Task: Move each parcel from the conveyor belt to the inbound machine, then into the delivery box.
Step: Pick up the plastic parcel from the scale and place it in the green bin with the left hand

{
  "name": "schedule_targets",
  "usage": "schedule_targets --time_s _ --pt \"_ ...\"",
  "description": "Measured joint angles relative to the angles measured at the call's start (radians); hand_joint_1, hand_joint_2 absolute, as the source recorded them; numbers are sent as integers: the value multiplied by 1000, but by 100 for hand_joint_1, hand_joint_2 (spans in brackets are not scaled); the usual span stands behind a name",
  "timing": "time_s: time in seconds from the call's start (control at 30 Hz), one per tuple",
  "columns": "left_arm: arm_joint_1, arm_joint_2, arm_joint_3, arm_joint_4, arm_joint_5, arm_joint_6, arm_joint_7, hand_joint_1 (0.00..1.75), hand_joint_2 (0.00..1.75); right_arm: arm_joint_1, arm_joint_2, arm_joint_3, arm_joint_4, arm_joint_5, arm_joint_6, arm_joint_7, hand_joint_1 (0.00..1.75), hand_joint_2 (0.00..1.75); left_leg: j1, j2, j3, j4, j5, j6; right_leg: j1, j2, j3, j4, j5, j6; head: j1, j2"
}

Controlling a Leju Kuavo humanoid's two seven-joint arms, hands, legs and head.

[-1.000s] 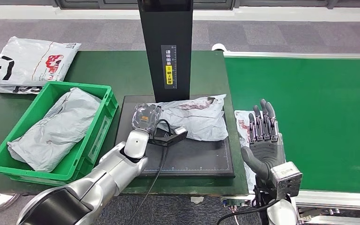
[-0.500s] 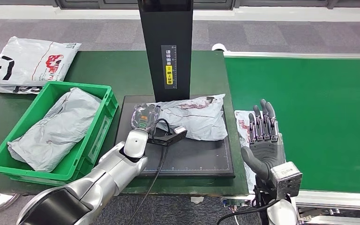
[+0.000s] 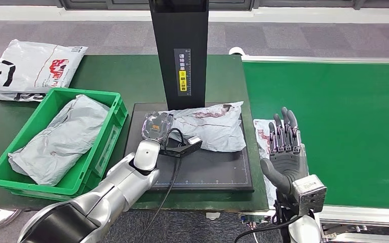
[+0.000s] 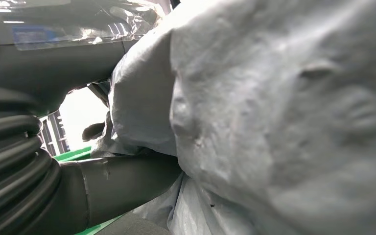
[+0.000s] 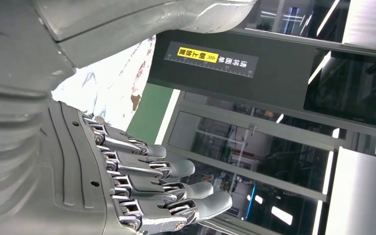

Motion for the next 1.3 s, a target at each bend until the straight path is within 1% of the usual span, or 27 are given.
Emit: schedule_targets --time_s 0.9,0.93,0.97,1.0,1.03,1.07,1.1,1.13,1.17,1.2,1.23,1.27,1.3 --pt "0 0 0 0 0 0 0 175 175 0 0 0 0 0 0 0 0 175 0 0 0 0 0 0 0 0 0 0 0 0 0 0" --pt "3 7 1 -1 -4 7 7 175 175 0 0 0 0 -1 -7 3 0 175 0 0 -1 0 0 0 0 0 1 0 0 0 0 0" --pt "22 26 6 -12 -9 27 23 175 175 1 0 -2 0 -3 -23 7 0 175 0 1 0 -1 0 0 0 0 1 0 0 0 0 0" --pt "62 49 16 -41 -9 60 41 175 175 3 0 -5 0 -8 -44 8 0 175 0 4 3 -2 -2 -1 0 3 2 0 -1 -1 1 0" --pt "124 86 38 -106 5 113 53 175 175 9 0 -11 0 -15 -68 1 0 175 0 9 8 -3 -4 -3 -1 9 3 0 -2 -3 1 0" --pt "200 125 81 -214 48 167 27 175 175 20 0 -26 0 -25 -87 -18 0 175 -1 17 13 -3 -7 -6 -1 16 3 0 -2 -4 1 0" --pt "272 157 140 -345 107 208 -38 175 175 36 0 -45 0 -33 -96 -41 0 175 -1 24 15 -3 -9 -8 -1 24 2 0 -2 -6 0 0" --pt "328 185 223 -495 166 233 -139 175 175 52 1 -66 1 -37 -98 -65 0 175 0 30 13 -2 -10 -9 1 29 -1 0 -1 -8 0 0" --pt "364 198 314 -634 211 240 -256 175 175 66 2 -85 2 -38 -93 -81 0 175 1 31 10 -2 -9 -9 2 31 -5 1 0 -8 0 0" --pt "384 201 399 -746 228 241 -352 175 175 75 4 -97 3 -35 -87 -88 0 175 3 31 7 -2 -9 -10 4 31 -7 1 0 -9 0 0" --pt "394 198 474 -837 226 245 -421 175 175 79 6 -104 5 -31 -81 -91 0 175 3 29 5 -2 -8 -10 5 29 -8 1 0 -9 0 0" --pt "401 193 532 -905 215 253 -456 175 175 80 7 -109 6 -28 -78 -90 0 175 3 27 6 -3 -8 -10 5 27 -6 1 -1 -9 0 0" --pt "412 189 577 -960 201 263 -468 175 175 81 7 -112 6 -25 -76 -87 0 175 3 26 8 -4 -9 -10 5 26 -4 1 -2 -10 0 0"
